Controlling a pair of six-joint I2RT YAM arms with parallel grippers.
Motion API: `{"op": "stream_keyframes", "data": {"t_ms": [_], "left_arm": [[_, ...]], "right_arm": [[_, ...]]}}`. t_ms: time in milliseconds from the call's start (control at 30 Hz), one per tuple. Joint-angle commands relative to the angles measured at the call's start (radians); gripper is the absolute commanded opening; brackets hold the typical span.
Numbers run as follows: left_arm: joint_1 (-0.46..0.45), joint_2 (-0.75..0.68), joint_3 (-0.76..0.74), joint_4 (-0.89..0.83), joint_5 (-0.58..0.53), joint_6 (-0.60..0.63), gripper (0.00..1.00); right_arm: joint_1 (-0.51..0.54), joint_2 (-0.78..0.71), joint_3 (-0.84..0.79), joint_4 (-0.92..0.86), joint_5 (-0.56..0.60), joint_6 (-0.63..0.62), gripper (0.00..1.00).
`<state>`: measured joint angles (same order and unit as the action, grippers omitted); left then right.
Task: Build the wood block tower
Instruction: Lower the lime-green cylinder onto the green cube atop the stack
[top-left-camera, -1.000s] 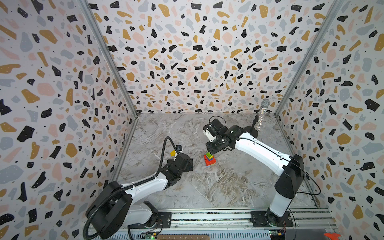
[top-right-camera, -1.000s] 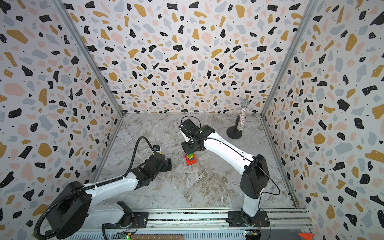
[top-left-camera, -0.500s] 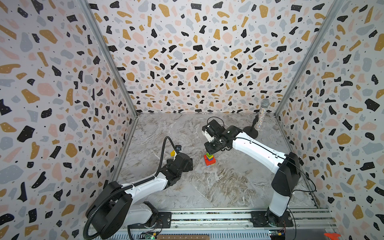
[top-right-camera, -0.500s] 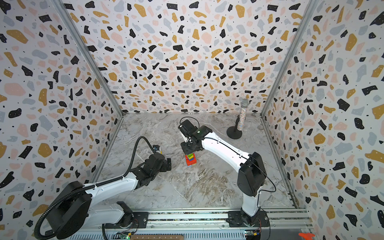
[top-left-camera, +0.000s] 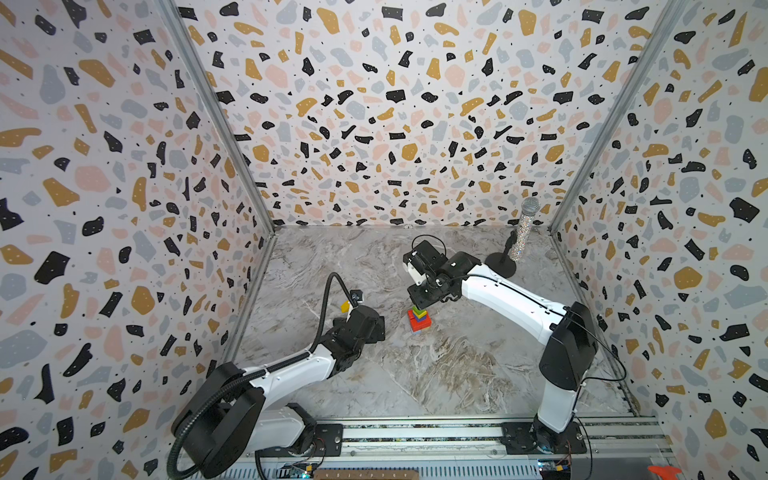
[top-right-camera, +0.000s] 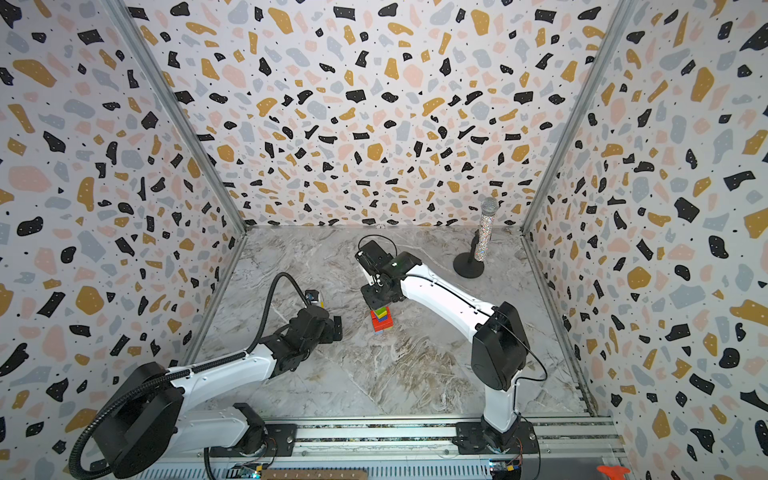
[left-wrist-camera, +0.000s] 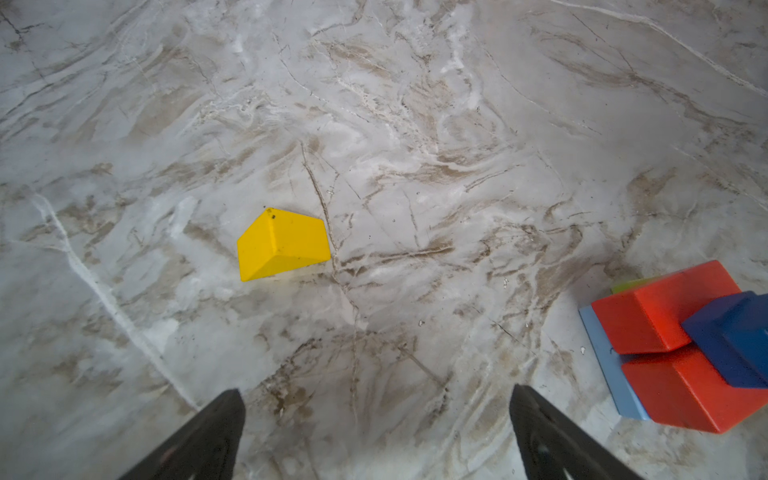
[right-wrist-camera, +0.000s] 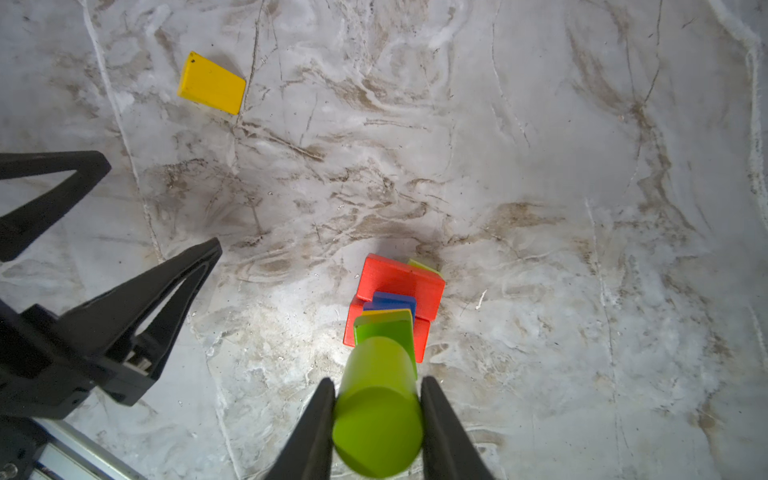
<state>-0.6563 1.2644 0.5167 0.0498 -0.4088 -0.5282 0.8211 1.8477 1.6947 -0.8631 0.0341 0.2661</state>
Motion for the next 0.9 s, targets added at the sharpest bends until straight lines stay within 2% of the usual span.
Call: {"op": "stream_keyframes", "data": {"t_ms": [0, 367, 867], "left_arm": [[0.005, 0.007, -0.01, 0.022, -0.005, 0.0, 1.0], [0.006, 0.009, -0.01, 0.022, -0.004, 0.001, 1.0], [0.006, -0.011, -0.021, 0.03, 0.005, 0.005, 1.0]], "right_arm": [[-0.002, -0.002, 0.008, -0.006, 0.014, -0.01, 0.28], [-0.004, 0.01, 0.008, -0.001, 0.017, -0.013, 0.28], [-0.007, 0.009, 0.003, 0.007, 0.022, -0.013, 0.35]]}}
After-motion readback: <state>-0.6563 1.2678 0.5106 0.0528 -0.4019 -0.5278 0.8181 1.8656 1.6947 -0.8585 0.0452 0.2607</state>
